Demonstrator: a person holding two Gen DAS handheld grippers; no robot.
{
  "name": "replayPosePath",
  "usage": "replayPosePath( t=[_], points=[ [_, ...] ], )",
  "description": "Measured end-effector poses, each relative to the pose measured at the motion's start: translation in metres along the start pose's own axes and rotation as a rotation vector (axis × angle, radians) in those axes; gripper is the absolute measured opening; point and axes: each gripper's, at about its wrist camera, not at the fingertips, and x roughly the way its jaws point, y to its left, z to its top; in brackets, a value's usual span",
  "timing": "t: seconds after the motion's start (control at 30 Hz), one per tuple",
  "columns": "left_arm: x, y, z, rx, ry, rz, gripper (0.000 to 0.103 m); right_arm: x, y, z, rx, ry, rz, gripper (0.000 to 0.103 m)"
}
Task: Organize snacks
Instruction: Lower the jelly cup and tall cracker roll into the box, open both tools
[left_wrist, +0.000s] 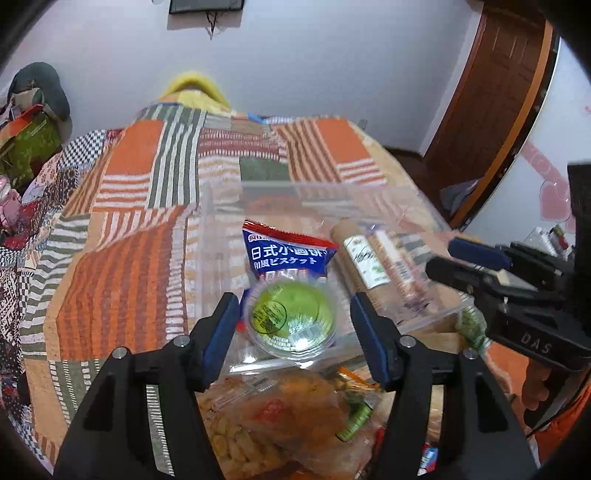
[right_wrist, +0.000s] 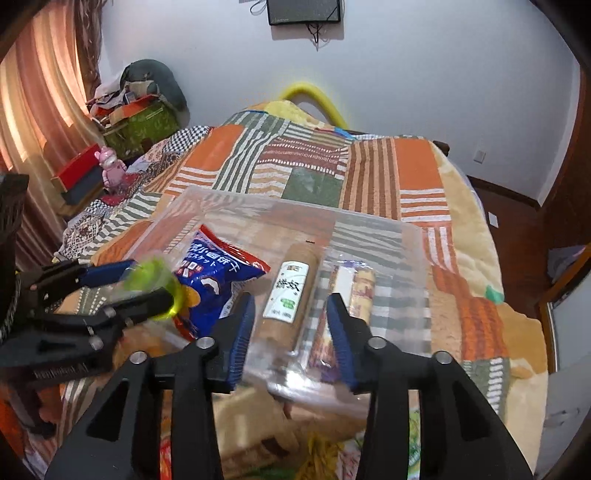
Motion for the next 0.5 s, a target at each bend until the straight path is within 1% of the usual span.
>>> replayPosePath(
  t=[0.03,0.13,0.2,0.23,0.37,0.5],
  points=[
    [-0.006,-0.001,0.001,0.001,-0.015,0.000,0.068,-0.004,-0.002,-0.001,0.004,-0.006,-0.003,0.047],
    [-0.026,-0.003,0.003,0.016,-0.058,0.013,0.071,-0.020,-0.010,-0.007,0.019,-0.025,-0.015,0.049],
    [-0.037,-0.003,0.003,0.028,-0.069,0.023,0.073,-0.030,-0.016,-0.013,0.025,-0.035,-0.027,0.050],
    [-0.043,-0.002,0.001,0.034,-0.071,0.032,0.073,-0.033,-0.017,-0.015,0.027,-0.038,-0.033,0.053],
    [-0.052,0.004,-0.008,0.048,-0.062,0.066,0.076,-0.049,-0.032,-0.030,0.037,-0.050,-0.076,0.058],
    [-0.054,0.016,-0.029,0.055,-0.022,0.101,0.077,-0.057,-0.046,-0.044,0.063,-0.037,-0.112,0.060]
  ],
)
